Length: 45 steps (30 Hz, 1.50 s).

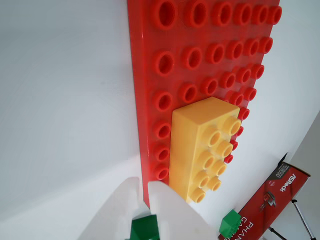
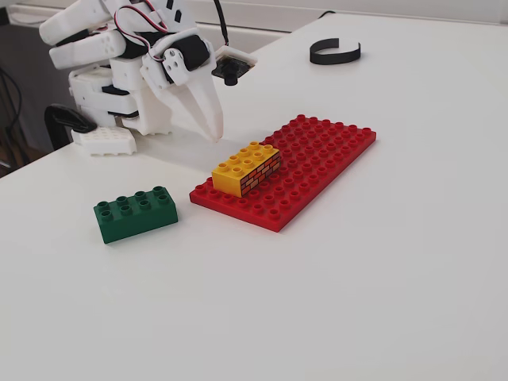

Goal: Grab the loose lego brick and stack it on top of the fixed one.

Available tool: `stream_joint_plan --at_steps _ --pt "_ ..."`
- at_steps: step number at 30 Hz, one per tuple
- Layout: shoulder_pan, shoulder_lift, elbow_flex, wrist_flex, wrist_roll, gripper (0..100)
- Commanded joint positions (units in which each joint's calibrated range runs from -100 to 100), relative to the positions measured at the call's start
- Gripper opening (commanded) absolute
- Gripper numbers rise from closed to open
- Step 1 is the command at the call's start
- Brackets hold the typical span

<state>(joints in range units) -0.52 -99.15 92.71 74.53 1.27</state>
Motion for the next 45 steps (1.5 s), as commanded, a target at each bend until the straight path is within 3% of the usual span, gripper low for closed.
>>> stream_joint_plan --at_steps 1,40,45 --pt "0.37 -0.43 0.14 0.41 0.5 1" --pt "-0.07 -0.43 -0.4 -0.02 0.09 1" --pt "5.27 -0.17 -7.1 -1.41 0.66 1"
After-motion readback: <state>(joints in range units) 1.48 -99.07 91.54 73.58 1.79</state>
